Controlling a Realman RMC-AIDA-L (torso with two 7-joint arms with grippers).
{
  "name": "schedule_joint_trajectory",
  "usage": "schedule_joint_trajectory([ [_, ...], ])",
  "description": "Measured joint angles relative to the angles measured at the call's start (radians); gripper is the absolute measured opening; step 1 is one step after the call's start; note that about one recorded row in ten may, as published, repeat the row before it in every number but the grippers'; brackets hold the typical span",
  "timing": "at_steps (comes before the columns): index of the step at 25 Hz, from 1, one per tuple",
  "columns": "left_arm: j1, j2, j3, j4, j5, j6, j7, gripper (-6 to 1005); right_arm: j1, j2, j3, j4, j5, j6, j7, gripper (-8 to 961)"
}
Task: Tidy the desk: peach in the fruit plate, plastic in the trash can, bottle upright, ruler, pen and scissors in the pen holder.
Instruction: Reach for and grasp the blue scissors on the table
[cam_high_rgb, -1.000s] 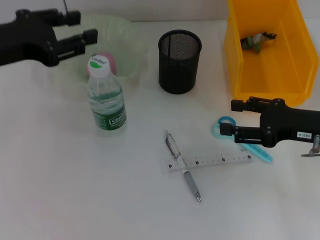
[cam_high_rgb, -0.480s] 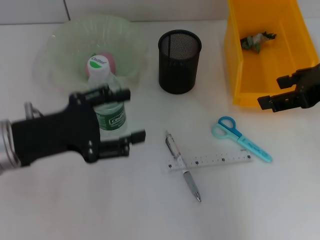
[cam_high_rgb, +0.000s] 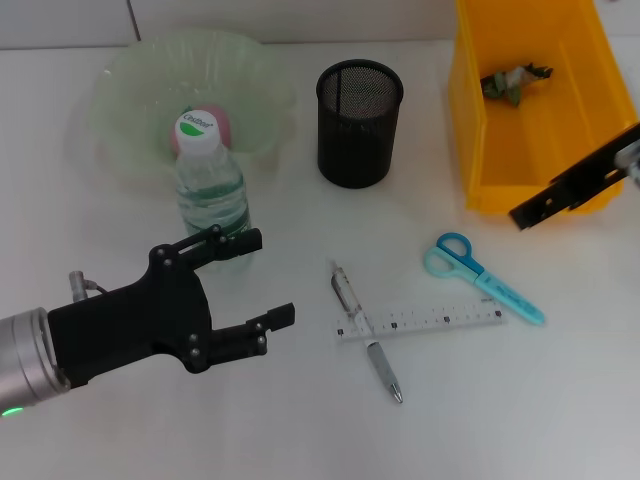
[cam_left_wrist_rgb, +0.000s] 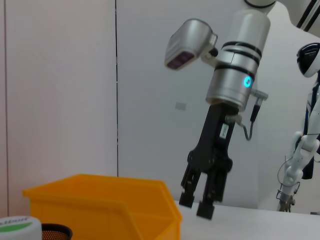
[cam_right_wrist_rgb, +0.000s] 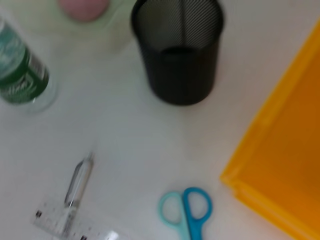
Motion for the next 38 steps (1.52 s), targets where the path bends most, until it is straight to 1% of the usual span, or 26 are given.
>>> schedule_joint_trajectory([
  [2,-0.002,0.0,0.0,-0.006,0.002,-0.001,0.001,815,0.013,0.0,-0.098,0.075,-0.012,0.054,0.0,749],
  [3,-0.002,0.0,0.0,-0.006,0.002,-0.001,0.001,815,0.013,0.0,-0.098,0.075,-0.012,0.054,0.0,743],
  [7,-0.003,0.0,0.0,-0.008,0.003,-0.004,0.002,815,0.02,0.0,-0.194,0.167,-0.056,0.136,-0.006,721],
  [11,-0.003,0.0,0.005,-0.01,0.008,-0.026,0.003,814,0.028,0.0,-0.223,0.215,-0.057,0.164,-0.008,700],
  [12,-0.003,0.0,0.007,-0.011,0.008,-0.031,0.003,814,0.036,0.0,-0.24,0.251,-0.058,0.181,-0.007,694],
  [20,-0.009,0.0,0.011,-0.029,0.008,-0.045,0.004,814,0.047,0.003,-0.283,0.309,-0.056,0.223,-0.006,651],
  [22,-0.023,0.0,0.012,-0.05,0.009,-0.046,0.004,815,0.051,0.004,-0.285,0.322,-0.053,0.225,-0.005,640],
  [30,-0.029,0.0,0.012,-0.053,0.008,-0.046,0.005,815,0.055,0.006,-0.286,0.345,-0.051,0.241,0.005,596],
  [37,-0.03,0.0,0.012,-0.054,0.009,-0.052,0.005,814,0.074,0.007,-0.304,0.389,-0.048,0.268,0.011,484],
  [38,-0.03,0.0,0.012,-0.054,0.009,-0.053,0.005,814,0.074,0.007,-0.304,0.389,-0.048,0.268,0.011,484],
])
